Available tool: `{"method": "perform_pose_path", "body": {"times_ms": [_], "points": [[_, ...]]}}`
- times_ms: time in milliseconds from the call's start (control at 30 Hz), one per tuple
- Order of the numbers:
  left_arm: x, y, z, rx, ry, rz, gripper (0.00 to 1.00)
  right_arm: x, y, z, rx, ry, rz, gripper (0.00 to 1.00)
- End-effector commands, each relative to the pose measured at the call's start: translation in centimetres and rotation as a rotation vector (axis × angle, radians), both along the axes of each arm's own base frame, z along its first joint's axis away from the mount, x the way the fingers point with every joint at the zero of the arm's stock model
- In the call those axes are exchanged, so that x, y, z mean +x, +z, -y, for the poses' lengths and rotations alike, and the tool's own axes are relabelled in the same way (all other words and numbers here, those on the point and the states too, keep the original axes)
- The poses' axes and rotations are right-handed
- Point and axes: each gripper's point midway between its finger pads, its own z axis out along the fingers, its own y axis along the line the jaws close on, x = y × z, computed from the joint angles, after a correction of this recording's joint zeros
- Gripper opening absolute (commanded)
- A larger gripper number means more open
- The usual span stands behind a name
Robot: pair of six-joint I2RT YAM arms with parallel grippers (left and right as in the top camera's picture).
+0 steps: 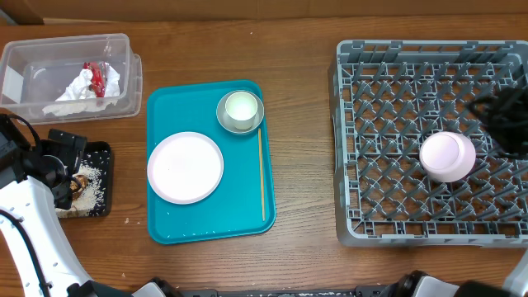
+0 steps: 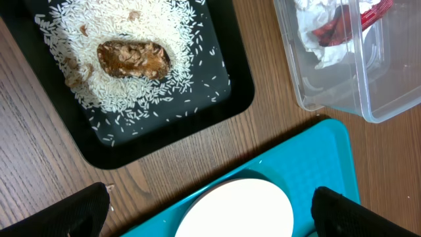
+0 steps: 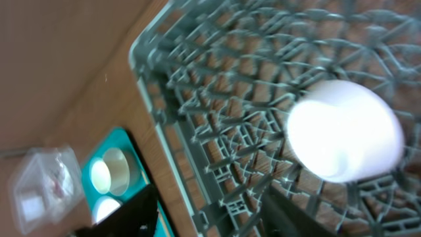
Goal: Sort waste into correct bins and load items into the dishwasher
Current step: 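Lower the small plate into the rack slots and release it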
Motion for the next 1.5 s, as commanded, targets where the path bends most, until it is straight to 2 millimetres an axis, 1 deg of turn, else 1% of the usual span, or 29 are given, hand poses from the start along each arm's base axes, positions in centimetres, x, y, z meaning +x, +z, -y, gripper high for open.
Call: {"method": "perform_pose_path", "body": {"times_ms": [0, 33, 100, 133, 267, 367, 400, 433, 500, 567, 600, 700, 867, 1300, 1467], "points": [[-0.1, -0.1, -0.1, 0.0, 0.014, -0.006, 1.0, 0.1, -0.5, -0.6, -0.194, 0.017, -0.064, 0.56], [-0.1, -0.1, -0.1, 0.0, 0.014, -0.006, 1.0, -0.1, -1.3, -0.1, -0.235, -0.033, -0.121, 0.56], [-0.1, -0.1, -0.1, 0.0, 0.015, -0.005, 1.0, -0.9, -3.1, 1.0, -0.305, -0.138, -0.24, 0.46], [-0.1, -0.1, -0.1, 0.0, 0.014, -0.006, 1.0, -1.1, -4.0, 1.2, -0.317, -0.155, -0.282, 0.39], [-0.1, -0.1, -0.1, 0.0, 0.014, -0.006, 1.0, -1.7, -8.4, 1.5, -0.273, -0.177, -0.424, 0.2], [-0.1, -0.1, -0.1, 0.0, 0.015, -0.005, 1.0, -1.6, -11.1, 1.6, -0.238, -0.173, -0.482, 0.08], [-0.1, -0.1, -0.1, 0.0, 0.015, -0.005, 1.0, -1.4, -11.7, 1.4, -0.22, -0.16, -0.49, 0.06], [-0.1, -0.1, -0.1, 0.0, 0.014, -0.006, 1.0, -1.1, -12.5, 0.8, -0.192, -0.116, -0.491, 0.04], [-0.1, -0.1, -0.1, 0.0, 0.014, -0.006, 1.0, -1.3, -14.0, 0.2, -0.164, -0.07, -0.529, 0.04], [-0.1, -0.1, -0.1, 0.0, 0.015, -0.005, 1.0, -1.5, -14.8, 0.4, -0.172, -0.072, -0.552, 0.04], [-0.1, -0.1, -0.1, 0.0, 0.014, -0.006, 1.0, -1.7, -15.3, 0.9, -0.188, -0.095, -0.571, 0.04], [-0.1, -0.1, -0.1, 0.0, 0.014, -0.006, 1.0, -2.3, -15.4, 3.0, -0.256, -0.198, -0.611, 0.04], [-0.1, -0.1, -0.1, 0.0, 0.015, -0.005, 1.0, -2.2, -15.4, 4.2, -0.26, -0.245, -0.596, 0.05], [-0.1, -0.1, -0.1, 0.0, 0.014, -0.006, 1.0, -1.3, -15.3, 4.4, -0.257, -0.252, -0.559, 0.05], [-0.1, -0.1, -0.1, 0.0, 0.014, -0.006, 1.0, -0.6, -15.3, 4.6, -0.262, -0.261, -0.529, 0.05]]}}
